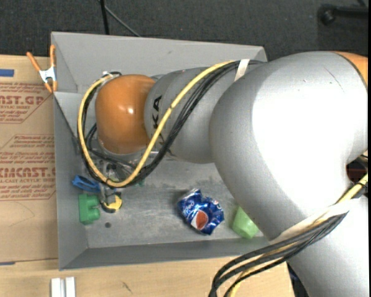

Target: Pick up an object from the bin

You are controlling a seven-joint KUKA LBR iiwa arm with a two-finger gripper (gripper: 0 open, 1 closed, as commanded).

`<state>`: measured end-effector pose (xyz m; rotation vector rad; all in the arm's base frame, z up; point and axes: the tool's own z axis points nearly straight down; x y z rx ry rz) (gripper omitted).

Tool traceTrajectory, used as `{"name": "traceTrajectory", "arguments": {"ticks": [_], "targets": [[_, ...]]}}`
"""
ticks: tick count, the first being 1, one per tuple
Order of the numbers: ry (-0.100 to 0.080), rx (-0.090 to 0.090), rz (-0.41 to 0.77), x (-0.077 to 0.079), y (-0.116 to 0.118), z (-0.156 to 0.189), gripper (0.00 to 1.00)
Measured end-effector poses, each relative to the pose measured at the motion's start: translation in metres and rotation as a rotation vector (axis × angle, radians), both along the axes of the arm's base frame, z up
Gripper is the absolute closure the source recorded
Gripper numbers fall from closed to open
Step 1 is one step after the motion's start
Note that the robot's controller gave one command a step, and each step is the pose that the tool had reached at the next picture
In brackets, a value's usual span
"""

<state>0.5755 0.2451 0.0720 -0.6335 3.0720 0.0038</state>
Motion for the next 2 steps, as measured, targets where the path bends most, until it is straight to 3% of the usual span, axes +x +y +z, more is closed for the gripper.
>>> {"name": "traceTrajectory", "arguments": {"ticks": [1, 2], "targets": [[-0.006, 0.001, 0.0, 0.002, 0.002, 0.079, 1.0], [-0.003, 0.0, 0.001, 0.003, 0.003, 0.118, 1.0]]}}
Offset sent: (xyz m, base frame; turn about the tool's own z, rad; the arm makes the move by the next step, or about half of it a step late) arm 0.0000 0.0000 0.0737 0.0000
